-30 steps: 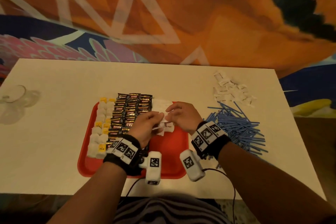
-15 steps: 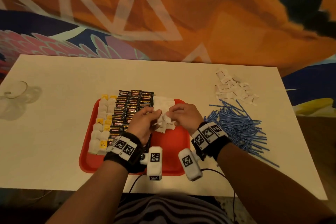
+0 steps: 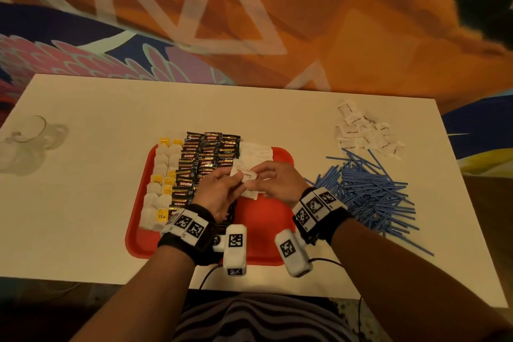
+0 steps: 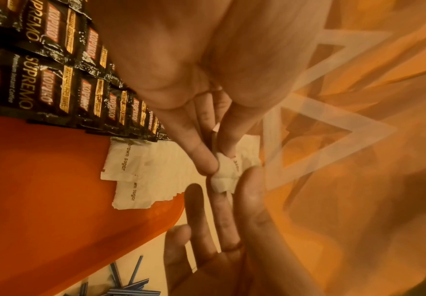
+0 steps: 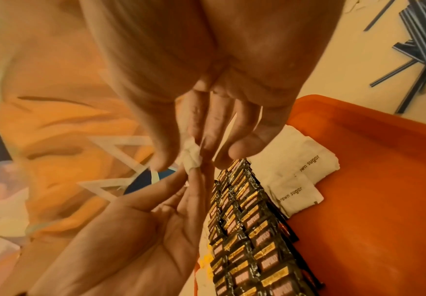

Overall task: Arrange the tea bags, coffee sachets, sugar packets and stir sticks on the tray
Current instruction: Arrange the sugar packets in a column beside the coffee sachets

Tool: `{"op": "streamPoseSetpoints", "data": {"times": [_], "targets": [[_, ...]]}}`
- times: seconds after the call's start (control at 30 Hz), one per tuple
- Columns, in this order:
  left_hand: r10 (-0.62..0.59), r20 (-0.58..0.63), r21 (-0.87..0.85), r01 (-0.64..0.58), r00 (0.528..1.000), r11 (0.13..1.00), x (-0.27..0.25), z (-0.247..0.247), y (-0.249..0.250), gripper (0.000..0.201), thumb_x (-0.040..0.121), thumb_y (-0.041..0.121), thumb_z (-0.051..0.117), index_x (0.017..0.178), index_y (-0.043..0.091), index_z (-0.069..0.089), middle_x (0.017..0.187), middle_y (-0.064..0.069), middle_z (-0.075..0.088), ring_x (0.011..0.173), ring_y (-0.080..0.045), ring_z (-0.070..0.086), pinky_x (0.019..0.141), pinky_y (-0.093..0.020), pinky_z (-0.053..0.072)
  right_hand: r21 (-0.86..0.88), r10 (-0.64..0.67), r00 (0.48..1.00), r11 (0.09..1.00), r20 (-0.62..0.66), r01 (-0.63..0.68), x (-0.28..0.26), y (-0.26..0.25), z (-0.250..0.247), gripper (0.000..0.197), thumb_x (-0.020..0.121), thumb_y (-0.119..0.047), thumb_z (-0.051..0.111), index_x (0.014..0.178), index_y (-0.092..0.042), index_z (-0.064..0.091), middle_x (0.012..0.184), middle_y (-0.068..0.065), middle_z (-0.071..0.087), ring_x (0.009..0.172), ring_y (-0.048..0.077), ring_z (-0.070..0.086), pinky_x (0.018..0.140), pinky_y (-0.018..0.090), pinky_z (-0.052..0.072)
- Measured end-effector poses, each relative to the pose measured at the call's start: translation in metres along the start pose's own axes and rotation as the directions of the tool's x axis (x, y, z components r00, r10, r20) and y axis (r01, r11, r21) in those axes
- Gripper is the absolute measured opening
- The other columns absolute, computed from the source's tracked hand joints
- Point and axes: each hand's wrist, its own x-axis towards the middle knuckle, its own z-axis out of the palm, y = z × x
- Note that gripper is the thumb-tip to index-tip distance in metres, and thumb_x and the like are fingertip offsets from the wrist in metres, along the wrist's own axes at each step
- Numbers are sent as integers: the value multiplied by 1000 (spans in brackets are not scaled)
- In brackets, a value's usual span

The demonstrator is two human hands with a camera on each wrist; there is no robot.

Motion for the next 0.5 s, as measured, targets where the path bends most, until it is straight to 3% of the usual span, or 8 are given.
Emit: {"op": "streamPoseSetpoints", "data": {"times": [0.1,0.23,0.33,0.4,0.5], "targets": [[-17,3,15,17,1000,1000,2,-1,-2,11,93,-6,60,100,2,61,94,-13,71,76,-17,72,71,-25,61,-38,14,999,999,-35,-15,5,3,-1,5,92,-17,66,89,-21,65,80,-3,69,69,6,67,62,25,52],[2,-3,105,-2,1000,994,7,-4,-6,25,92,-7,60,115,1,60,91,-9,71,80,-17,69,65,-22,58,15,104,992,995,-67,-103,13,9,-1,14,99,-20,53,87,-19,59,85,-3,62,69,9,66,53,23,47],[15,20,161,-18,1000,987,9,-3,-9,26,92,-7,59,117,1,62,73,1,71,73,-13,68,64,-22,55,80,117,991,991,-60,-112,14,14,1,5,95,-22,62,92,-18,61,87,-2,65,74,13,67,55,26,49],[13,27,178,-17,1000,984,10,-2,-11,26,92,-8,59,115,1,63,79,-2,74,72,-13,69,64,-22,55,48,78,996,996,-43,-76,15,19,2,5,91,-18,68,92,-18,63,87,2,69,76,15,67,55,24,50],[7,35,203,-14,999,979,11,-2,-14,27,91,-9,58,117,-1,63,85,-7,73,70,-13,67,60,-22,52,114,108,993,988,-53,-102,18,24,3,15,96,-22,60,86,-12,62,99,18,70,77,20,69,58,28,50]]}}
